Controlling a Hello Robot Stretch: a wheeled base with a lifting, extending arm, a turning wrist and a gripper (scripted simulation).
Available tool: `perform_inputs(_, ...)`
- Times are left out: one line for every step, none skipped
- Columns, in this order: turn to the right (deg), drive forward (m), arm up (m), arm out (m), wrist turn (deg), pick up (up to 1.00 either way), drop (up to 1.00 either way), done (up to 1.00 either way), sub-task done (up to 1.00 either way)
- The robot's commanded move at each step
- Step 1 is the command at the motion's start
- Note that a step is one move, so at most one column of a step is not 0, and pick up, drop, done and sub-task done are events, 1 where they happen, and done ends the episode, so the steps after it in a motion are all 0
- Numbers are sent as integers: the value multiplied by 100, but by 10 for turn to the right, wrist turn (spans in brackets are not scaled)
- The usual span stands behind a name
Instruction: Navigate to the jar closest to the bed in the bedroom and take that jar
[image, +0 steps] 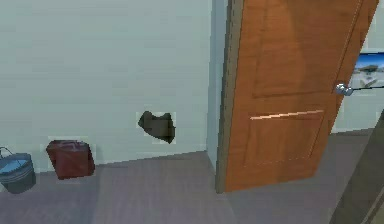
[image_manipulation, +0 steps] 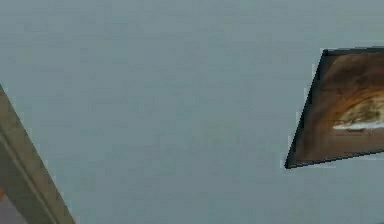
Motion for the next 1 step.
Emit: perform_inputs(-90, 0, 0, 0, 0, 0, 0, 0, 0)
